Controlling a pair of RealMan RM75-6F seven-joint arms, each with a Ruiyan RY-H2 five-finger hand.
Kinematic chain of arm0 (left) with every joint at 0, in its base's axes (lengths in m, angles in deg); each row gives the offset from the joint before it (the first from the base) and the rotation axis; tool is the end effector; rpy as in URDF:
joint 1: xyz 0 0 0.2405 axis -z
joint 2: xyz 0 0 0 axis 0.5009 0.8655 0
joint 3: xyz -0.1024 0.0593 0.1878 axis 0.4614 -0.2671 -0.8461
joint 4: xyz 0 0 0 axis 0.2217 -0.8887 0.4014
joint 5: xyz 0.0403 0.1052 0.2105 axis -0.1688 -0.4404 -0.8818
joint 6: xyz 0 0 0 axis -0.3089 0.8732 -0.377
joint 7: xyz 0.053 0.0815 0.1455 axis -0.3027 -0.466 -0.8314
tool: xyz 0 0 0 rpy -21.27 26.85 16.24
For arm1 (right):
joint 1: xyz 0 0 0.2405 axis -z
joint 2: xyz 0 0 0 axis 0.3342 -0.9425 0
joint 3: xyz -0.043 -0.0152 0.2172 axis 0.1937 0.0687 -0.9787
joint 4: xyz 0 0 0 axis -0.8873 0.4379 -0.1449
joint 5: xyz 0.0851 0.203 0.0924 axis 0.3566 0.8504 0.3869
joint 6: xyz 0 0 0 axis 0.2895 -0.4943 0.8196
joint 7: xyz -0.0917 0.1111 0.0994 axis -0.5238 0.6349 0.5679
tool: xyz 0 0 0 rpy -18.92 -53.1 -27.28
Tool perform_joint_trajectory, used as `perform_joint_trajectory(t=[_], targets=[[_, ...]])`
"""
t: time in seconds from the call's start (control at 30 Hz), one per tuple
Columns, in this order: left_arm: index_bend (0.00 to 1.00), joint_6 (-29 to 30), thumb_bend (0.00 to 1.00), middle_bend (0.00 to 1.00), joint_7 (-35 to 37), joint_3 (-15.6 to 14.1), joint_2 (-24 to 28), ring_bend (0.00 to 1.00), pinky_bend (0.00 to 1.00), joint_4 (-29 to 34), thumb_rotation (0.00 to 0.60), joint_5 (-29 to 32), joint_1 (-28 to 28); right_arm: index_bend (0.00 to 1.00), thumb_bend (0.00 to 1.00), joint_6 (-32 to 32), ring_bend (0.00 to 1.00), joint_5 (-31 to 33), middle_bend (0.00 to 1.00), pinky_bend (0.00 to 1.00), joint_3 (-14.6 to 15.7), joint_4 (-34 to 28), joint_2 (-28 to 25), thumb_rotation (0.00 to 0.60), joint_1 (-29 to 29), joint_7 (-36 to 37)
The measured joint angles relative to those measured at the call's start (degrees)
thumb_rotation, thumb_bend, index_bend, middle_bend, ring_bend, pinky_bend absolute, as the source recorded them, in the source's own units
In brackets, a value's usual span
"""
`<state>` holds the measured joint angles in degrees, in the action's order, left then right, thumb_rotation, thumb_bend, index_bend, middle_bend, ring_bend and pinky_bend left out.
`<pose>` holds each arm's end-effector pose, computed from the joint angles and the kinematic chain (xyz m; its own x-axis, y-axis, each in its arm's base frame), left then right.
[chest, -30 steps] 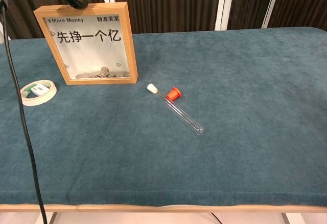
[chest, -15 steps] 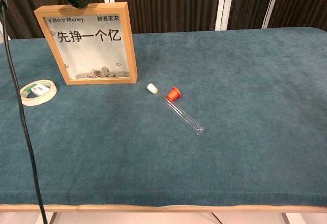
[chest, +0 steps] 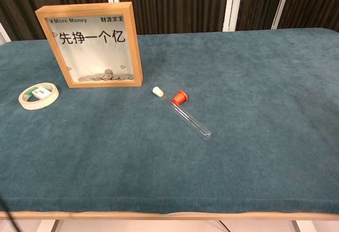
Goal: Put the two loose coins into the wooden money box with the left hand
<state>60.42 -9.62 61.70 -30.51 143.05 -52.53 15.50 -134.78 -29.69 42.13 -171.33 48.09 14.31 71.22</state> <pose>-0.0847 0.3785 0.1002 0.3710 -0.0349 0.9280 0.8820 -0.2996 -0.3639 -0.2985 -0.2116 0.1207 0.3960 -0.0949 0.9133 -0.9161 0.0276 0.4000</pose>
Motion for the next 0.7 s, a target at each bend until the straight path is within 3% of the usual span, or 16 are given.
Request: perform_joint_trajectory(t=[0.1, 0.27, 0.37, 0.5, 0.7], targets=[[0.02, 6.3, 0.39, 0.08, 0.9, -7.1, 4.2, 0.02, 0.14, 4.6, 0.600, -9.5, -9.2, 0.00, 0.11, -0.1, 0.00, -0.7, 0.00, 0.00, 0.6, -0.3, 0.2, 0.600, 0.1, -1.7], [0.02, 20.3, 0.39, 0.06, 3.4, -17.3, 4.8, 0.00, 0.09, 2.5, 0.600, -23.8, -25.7, 0.00, 0.11, -0.3, 0.00, -2.0, 0.00, 0.00, 1.7, -1.2, 1.1, 0.600, 0.4, -6.0], [0.01, 26.5, 0.39, 0.05, 6.3, -19.9, 1.1, 0.00, 0.08, -3.9, 0.600, -27.4, -32.2, 0.00, 0.11, -1.5, 0.00, -2.9, 0.00, 0.00, 2.2, -1.9, 1.3, 0.600, 1.0, -7.3], [0.00, 29.2, 0.40, 0.03, 10.0, -21.9, -3.2, 0.00, 0.06, -13.0, 0.600, -29.8, -36.5, 0.00, 0.11, -4.2, 0.00, -4.3, 0.00, 0.00, 2.6, -1.9, 1.3, 0.600, 2.2, -7.2], [0.00, 31.2, 0.40, 0.03, 13.4, -21.9, -5.4, 0.00, 0.05, -15.4, 0.600, -32.2, -39.2, 0.00, 0.11, -5.2, 0.00, -4.9, 0.00, 0.00, 2.8, -1.7, 1.0, 0.600, 2.9, -6.5]])
